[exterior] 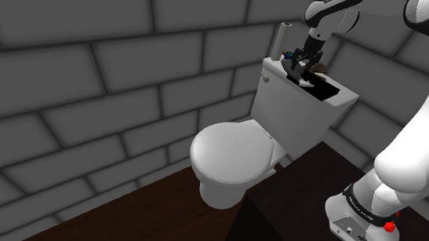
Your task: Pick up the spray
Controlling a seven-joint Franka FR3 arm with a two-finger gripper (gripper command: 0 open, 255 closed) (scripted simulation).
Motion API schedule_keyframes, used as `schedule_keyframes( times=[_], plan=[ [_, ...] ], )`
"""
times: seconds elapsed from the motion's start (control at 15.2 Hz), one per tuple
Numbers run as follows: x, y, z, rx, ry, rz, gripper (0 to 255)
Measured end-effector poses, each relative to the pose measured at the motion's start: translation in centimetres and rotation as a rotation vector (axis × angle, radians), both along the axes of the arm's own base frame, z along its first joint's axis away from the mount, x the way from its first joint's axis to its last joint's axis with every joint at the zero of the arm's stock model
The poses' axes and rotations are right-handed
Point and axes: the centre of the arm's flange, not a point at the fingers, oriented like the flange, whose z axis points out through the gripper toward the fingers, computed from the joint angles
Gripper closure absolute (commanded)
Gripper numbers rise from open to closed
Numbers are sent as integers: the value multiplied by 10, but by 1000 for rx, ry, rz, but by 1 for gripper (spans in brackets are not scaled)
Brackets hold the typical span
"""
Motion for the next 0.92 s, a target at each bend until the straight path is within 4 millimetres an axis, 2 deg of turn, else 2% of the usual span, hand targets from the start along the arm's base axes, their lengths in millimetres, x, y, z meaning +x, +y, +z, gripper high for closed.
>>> schedule_keyframes(
  times=[0.2,0.59,0.66,0.92],
  plan=[
    [3,-11,-13,4,-4,-16,0],
    [3,-12,-43,4,-4,-19,0],
    [3,-12,-45,4,-4,-19,255],
    [3,-12,-47,4,-5,-19,255]
  ],
)
